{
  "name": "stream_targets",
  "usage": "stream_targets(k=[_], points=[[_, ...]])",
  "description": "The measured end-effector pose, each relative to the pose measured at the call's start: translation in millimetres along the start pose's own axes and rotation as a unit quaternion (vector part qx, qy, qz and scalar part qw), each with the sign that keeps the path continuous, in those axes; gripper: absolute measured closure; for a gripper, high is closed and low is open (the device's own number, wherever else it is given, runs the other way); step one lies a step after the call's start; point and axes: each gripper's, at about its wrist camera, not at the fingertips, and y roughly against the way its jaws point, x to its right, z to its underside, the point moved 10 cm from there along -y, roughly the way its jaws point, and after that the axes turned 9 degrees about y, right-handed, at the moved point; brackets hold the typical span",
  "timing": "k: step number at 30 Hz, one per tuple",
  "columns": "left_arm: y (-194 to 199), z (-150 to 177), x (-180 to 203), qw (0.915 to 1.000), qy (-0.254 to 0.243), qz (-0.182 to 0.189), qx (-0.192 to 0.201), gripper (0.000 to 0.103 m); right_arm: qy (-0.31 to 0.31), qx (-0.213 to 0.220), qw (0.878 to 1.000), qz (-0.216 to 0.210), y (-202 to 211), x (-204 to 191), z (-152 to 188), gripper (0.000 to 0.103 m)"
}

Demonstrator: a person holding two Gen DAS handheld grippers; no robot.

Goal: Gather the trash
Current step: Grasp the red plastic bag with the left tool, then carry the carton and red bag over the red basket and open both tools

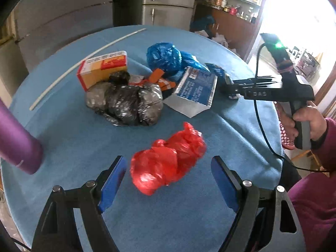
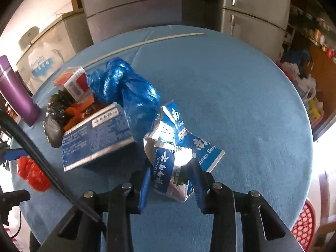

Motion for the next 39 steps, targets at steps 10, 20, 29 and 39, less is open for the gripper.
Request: stream_targets(k=[10, 20, 29, 39], points=[[-31.8, -13.1, 4.2, 0.9984, 0.056, 0.003, -0.007, 0.031, -0.107, 0.026, 0.989, -0.097, 47.5, 25.3, 41.4, 0.065], [-24.2, -16.1, 39.0, 0.9955, 0.093, 0.0, 0.018, 0.036, -0.138, 0.057, 0.979, -0.139, 67.5, 25.4, 51.9, 0.065], [-25.7, -51.2, 123.1, 0.9991, 0.022, 0.026, 0.022, 0.036, -0.178, 0.09, 0.97, -0.141, 104.5, 69.1, 79.7, 0.065], [-76.4, -63.7, 262.6, 0.9905, -0.101, 0.084, -0.042, 0.036, -0.285, 0.083, 0.945, -0.14, 121.9, 141.3, 156.6, 0.065]])
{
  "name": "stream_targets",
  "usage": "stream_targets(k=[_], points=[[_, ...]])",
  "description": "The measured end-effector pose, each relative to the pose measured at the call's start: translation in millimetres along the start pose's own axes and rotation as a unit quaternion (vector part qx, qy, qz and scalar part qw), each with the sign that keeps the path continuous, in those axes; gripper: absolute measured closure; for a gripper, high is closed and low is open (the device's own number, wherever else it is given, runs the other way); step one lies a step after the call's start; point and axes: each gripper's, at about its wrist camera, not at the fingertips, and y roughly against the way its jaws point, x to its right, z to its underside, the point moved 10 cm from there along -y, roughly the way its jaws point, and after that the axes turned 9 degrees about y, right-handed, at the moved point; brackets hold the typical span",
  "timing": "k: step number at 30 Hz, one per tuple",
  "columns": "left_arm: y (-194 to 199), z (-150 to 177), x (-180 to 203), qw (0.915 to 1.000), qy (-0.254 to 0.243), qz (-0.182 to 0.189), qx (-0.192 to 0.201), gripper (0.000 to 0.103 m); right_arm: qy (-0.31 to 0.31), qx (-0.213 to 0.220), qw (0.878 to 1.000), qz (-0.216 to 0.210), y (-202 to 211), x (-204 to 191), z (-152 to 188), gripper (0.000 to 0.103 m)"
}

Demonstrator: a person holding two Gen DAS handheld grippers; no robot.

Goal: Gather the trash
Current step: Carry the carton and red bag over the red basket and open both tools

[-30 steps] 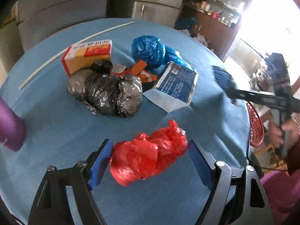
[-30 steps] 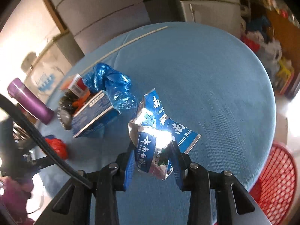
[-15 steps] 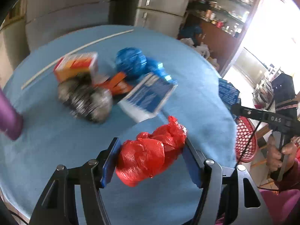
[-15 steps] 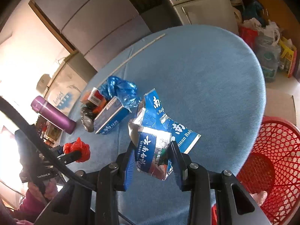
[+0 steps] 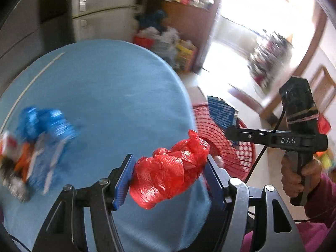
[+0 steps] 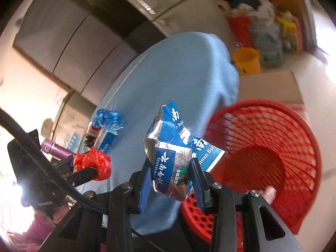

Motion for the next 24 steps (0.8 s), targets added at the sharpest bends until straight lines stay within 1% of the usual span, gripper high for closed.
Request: stream_targets(k=[3, 5, 8, 10, 11, 12, 14, 18, 22, 24], points=[[-26.6, -4.7, 30.3, 0.9991, -0.031, 0.009, -0.027, 0.036, -0.035, -0.004, 0.999, 0.002, 10.1, 28.7, 10.8, 0.065], [-40.5, -4.6, 47.2, 0.9979, -0.046, 0.014, -0.045, 0.035, -0.054, -0.01, 0.998, 0.002, 13.1, 43.1, 16.9, 0.063], [-54.7, -5.5, 65.9, 0.9965, -0.057, 0.015, -0.06, 0.034, -0.08, -0.019, 0.997, 0.002, 15.5, 59.2, 22.3, 0.063], [-65.1, -8.6, 78.8, 0.9951, -0.063, 0.027, -0.071, 0.033, -0.096, -0.015, 0.995, -0.005, 18.2, 66.6, 22.7, 0.062], [-67.7, -8.5, 80.5, 0.9947, -0.066, 0.028, -0.073, 0.032, -0.102, -0.009, 0.995, -0.005, 20.0, 70.1, 21.6, 0.05], [-70.9, -11.4, 84.5, 0.9946, -0.068, 0.029, -0.073, 0.032, -0.106, -0.001, 0.994, -0.003, 23.1, 73.6, 20.6, 0.038], [-71.9, -14.3, 87.3, 0.9948, -0.071, 0.031, -0.067, 0.031, -0.107, 0.015, 0.994, -0.001, 29.0, 75.7, 14.3, 0.037], [-67.3, -16.4, 81.2, 0.9959, -0.072, 0.019, -0.051, 0.03, -0.109, 0.038, 0.993, 0.006, 39.6, 81.2, 7.0, 0.037], [-47.4, -8.1, 69.5, 0.9973, -0.063, 0.008, -0.038, 0.03, -0.107, 0.053, 0.993, 0.002, 46.4, 76.9, -0.7, 0.037], [-35.5, -3.1, 58.4, 0.9979, -0.058, -0.008, -0.028, 0.03, -0.099, 0.054, 0.994, -0.002, 45.7, 70.9, -3.3, 0.037]])
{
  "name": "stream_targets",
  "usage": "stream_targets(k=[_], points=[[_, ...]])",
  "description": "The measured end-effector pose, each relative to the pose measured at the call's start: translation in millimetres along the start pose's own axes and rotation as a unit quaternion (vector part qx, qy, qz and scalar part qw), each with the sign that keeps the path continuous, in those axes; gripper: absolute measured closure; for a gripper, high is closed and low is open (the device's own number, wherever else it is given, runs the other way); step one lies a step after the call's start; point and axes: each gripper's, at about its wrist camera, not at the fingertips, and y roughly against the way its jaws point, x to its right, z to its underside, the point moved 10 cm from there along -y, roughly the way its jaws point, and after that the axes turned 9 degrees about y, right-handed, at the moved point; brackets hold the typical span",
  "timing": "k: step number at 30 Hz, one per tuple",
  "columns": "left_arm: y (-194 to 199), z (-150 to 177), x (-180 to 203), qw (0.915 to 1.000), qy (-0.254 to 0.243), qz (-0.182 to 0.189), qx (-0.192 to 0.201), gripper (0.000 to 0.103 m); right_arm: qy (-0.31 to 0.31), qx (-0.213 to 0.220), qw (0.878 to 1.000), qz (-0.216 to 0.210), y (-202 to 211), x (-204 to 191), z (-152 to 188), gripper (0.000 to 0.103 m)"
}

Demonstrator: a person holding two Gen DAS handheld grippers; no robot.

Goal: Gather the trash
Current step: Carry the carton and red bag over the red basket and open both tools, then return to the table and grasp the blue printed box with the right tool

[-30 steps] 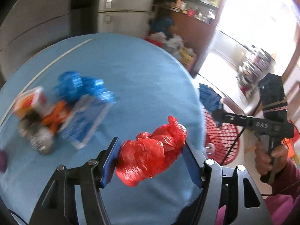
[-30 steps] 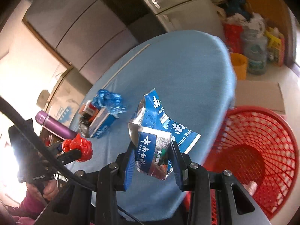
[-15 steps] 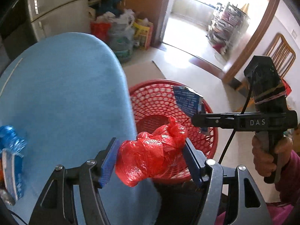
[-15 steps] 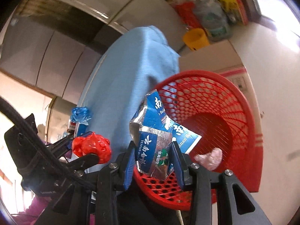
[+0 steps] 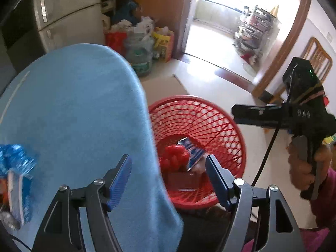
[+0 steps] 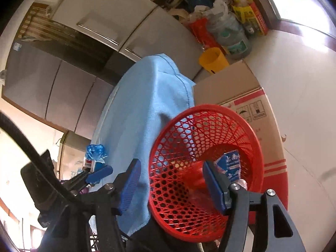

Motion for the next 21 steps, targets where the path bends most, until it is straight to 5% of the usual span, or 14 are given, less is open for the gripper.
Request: stream_targets(k=[10, 15, 21], points=[[83.9, 49.2, -94.8, 0.9885, 0.092, -0.093, 0.076, 0.028, 0.054, -0.024, 0.998, -0.023, -25.9, -54.1, 7.7, 0.037], [120.8, 87.7, -161.2, 0.9695, 0.167, -0.147, 0.102, 0.026, 0.086, -0.049, 0.994, -0.045, -52.8, -96.8, 14.1, 0.037], [156.9, 134.3, -247.7, 0.9353, 0.274, -0.191, 0.118, 0.026, 0.135, -0.101, 0.983, -0.067, -94.5, -156.4, 29.3, 0.037]])
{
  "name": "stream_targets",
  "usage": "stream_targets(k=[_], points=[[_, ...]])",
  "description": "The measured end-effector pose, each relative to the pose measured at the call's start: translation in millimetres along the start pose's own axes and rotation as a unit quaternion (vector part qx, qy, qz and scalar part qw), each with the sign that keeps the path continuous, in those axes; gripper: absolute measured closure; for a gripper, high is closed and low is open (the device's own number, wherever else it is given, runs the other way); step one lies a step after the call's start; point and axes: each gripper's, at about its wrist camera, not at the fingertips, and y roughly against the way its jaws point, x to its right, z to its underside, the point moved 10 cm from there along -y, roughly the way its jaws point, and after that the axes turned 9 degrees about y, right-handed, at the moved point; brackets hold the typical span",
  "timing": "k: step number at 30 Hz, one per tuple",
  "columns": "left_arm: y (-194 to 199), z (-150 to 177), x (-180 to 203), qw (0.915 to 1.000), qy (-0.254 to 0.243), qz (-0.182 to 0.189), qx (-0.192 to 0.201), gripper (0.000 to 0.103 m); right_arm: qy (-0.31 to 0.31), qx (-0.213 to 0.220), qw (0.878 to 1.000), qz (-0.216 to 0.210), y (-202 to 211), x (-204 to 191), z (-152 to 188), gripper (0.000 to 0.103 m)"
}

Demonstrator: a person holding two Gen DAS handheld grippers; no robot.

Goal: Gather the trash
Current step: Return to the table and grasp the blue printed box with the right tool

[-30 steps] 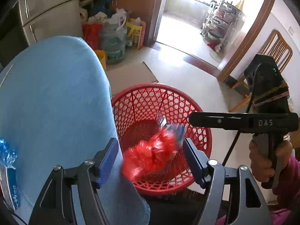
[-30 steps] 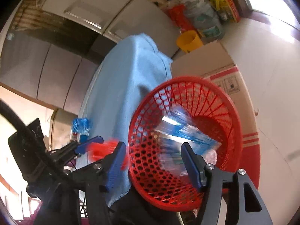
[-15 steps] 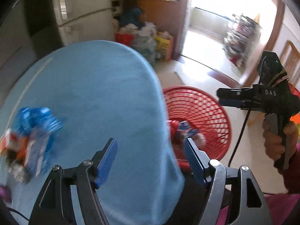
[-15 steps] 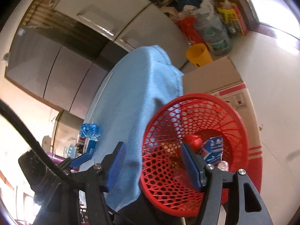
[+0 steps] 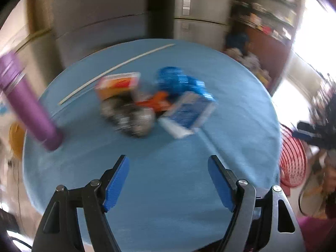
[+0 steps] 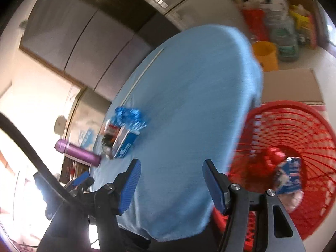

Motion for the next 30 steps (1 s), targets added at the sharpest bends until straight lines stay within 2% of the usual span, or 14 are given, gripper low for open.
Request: stream_targets(k=[6, 9, 13, 17, 20, 23, 26, 28, 30], points=[[-4.4, -17.6, -61.9, 0.9956, 0.09, -0.025, 0.004, 0.026, 0.048, -0.062, 0.997, -0.012, -64.3, -54.6, -8.9, 0.037], [-2.5, -12.9, -80.7, 0.9924, 0.118, -0.037, 0.005, 0.026, 0.044, -0.088, 0.995, -0.031, -98.5, -78.2, -15.9, 0.037], [-1.7, -2.4, -96.2, 0.9911, 0.123, -0.051, -0.001, 0.026, 0.045, -0.108, 0.993, -0.02, -141.3, -98.3, -28.5, 0.037], [-2.2, 7.1, -113.4, 0.9898, 0.129, -0.062, -0.006, 0.026, 0.016, -0.143, 0.99, 0.01, -184.7, -105.0, -32.6, 0.037], [0.5, 10.7, -123.5, 0.989, 0.133, -0.064, -0.004, 0.026, 0.009, -0.152, 0.986, 0.06, -209.1, -108.2, -41.0, 0.037], [3.0, 8.5, -128.5, 0.9887, 0.136, -0.063, 0.0, 0.026, 0.034, -0.159, 0.979, 0.119, -228.9, -113.7, -50.8, 0.037], [7.0, 2.1, -128.7, 0.9891, 0.135, -0.058, 0.005, 0.026, 0.073, -0.147, 0.972, 0.169, -240.5, -123.0, -59.1, 0.029], [6.8, -4.5, -127.4, 0.9891, 0.136, -0.055, 0.007, 0.026, 0.111, -0.15, 0.961, 0.203, -249.9, -128.8, -57.9, 0.029], [5.5, -13.6, -123.7, 0.9889, 0.142, -0.045, 0.007, 0.026, 0.141, -0.162, 0.952, 0.22, -258.8, -130.1, -51.5, 0.027]])
